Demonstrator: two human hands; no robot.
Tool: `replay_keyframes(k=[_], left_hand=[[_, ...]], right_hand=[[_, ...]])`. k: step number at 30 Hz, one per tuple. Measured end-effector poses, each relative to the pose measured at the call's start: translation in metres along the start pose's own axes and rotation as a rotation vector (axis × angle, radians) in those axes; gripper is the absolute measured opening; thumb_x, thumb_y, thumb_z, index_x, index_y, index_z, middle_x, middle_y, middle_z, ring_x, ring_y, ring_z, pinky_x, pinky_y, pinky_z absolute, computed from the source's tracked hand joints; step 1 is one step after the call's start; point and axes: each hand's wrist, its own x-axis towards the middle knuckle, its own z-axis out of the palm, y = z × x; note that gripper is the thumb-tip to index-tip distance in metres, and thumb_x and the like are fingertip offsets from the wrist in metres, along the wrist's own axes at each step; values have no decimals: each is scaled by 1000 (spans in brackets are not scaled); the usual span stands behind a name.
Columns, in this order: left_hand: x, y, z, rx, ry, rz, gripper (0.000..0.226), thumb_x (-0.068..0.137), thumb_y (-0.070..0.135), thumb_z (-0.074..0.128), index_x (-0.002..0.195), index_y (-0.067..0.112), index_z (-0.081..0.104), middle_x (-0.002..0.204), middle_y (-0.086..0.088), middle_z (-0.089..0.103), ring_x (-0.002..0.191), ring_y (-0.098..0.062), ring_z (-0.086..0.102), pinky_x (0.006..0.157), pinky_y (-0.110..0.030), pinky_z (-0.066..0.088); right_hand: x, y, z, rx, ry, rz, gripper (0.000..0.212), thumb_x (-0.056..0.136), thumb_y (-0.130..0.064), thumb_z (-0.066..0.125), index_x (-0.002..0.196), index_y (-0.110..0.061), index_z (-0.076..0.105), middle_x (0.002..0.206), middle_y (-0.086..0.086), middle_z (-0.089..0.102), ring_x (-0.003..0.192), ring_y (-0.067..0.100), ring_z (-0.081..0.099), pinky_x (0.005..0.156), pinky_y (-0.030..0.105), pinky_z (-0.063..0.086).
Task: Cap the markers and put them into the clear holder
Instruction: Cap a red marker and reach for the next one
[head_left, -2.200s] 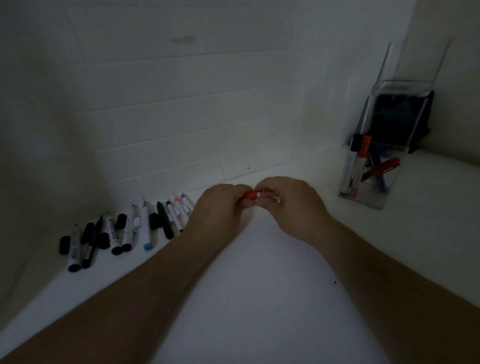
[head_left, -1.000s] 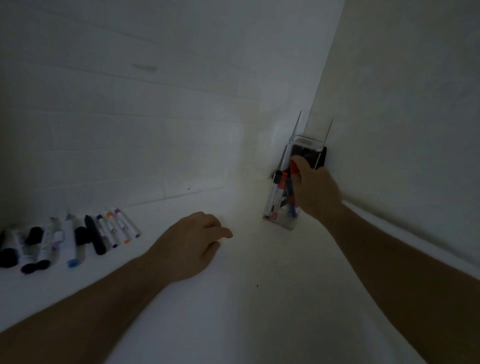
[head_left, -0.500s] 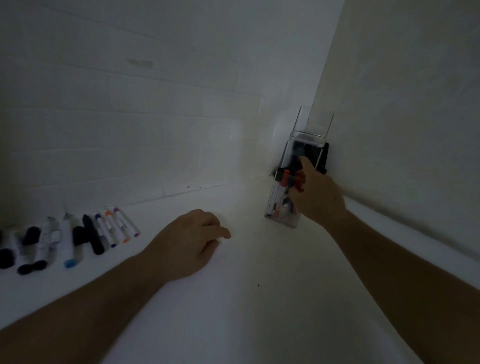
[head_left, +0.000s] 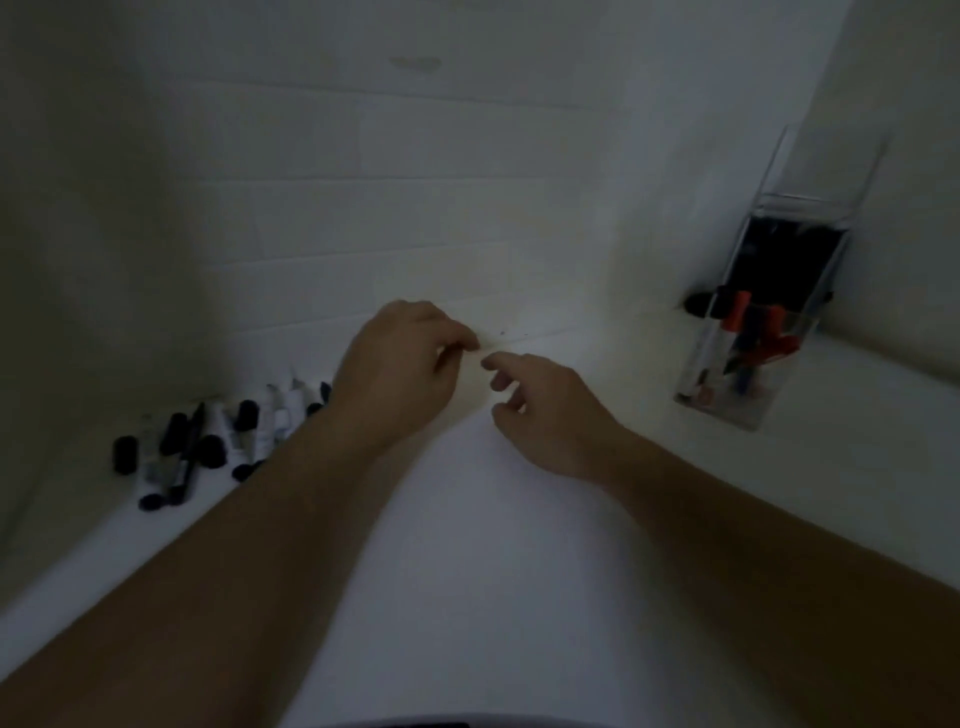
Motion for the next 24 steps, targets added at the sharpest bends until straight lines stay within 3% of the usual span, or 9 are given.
replay_keyframes(k=[5,9,12,15,19,22,24], left_hand=[[1,-37,-26,60,79,-279,25,91,19,57,104,29,75,104,1,70,97,-20,63,91,-35,50],[1,-47,-31,53,117,-390,26,88,18,57,101,30,76,102,-1,70,95,-22,65,91,-34,52],[0,-45,-30,34,119,-446,26,88,18,56,100,30,76,104,0,70,95,-20,65,91,-31,52],[-1,-42,-26,7,109,-492,25,89,20,56,98,32,76,104,2,70,95,-19,65,91,-35,54],[-3,-36,-23,-6,80,-513,25,89,20,55,98,32,76,106,3,69,93,-18,65,87,-35,55],[-2,-32,-22,8,64,-515,25,89,20,56,98,31,76,106,4,69,92,-18,66,86,-34,55],[-2,-31,-20,30,53,-498,25,89,20,57,99,31,76,107,3,70,95,-19,65,88,-36,54]], right_hand=[[24,-31,34,83,-97,-106,44,93,-26,63,135,-25,56,123,-4,62,88,5,53,83,20,40],[27,-32,59,-36,-79,-246,27,95,-35,56,120,-28,66,102,-2,65,92,17,59,87,33,42],[27,-29,62,-102,-73,-244,29,94,-39,46,111,-30,68,95,-3,63,86,22,59,85,34,40],[24,-31,59,-151,-56,-260,34,91,-32,43,105,-19,71,95,4,67,86,27,61,83,33,36],[19,-35,59,-173,-66,-196,44,91,-42,31,118,-30,64,100,-1,62,91,27,54,84,42,48],[19,-36,58,-189,-83,-196,43,91,-45,28,113,-37,64,97,-4,56,91,25,52,79,44,50],[18,-38,56,-226,-92,-182,42,93,-41,30,102,-30,69,96,-1,56,90,26,49,80,45,50]])
